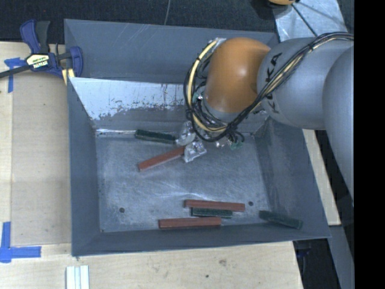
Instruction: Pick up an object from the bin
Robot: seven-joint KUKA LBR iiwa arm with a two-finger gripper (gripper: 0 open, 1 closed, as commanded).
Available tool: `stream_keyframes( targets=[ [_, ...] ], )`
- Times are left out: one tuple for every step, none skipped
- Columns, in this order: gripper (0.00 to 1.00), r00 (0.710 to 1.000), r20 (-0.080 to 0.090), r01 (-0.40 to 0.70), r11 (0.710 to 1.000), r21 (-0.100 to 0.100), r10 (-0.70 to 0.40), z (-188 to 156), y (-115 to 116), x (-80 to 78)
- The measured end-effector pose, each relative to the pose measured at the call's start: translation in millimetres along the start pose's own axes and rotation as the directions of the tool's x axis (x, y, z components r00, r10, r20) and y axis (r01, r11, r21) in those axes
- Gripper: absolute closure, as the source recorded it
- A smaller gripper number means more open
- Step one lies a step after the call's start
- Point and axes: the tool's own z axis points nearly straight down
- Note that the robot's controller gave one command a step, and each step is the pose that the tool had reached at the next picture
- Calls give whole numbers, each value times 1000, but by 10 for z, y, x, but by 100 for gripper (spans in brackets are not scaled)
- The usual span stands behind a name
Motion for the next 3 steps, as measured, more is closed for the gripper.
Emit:
stream_keyframes(
  targets=[
    [100,1000,5,20,1000,1,-20,-226,94,15],
    [100,1000,-3,9,1000,-1,-9,-718,109,0],
    [100,999,2,43,999,0,-43,-1077,120,-44]
  ],
)
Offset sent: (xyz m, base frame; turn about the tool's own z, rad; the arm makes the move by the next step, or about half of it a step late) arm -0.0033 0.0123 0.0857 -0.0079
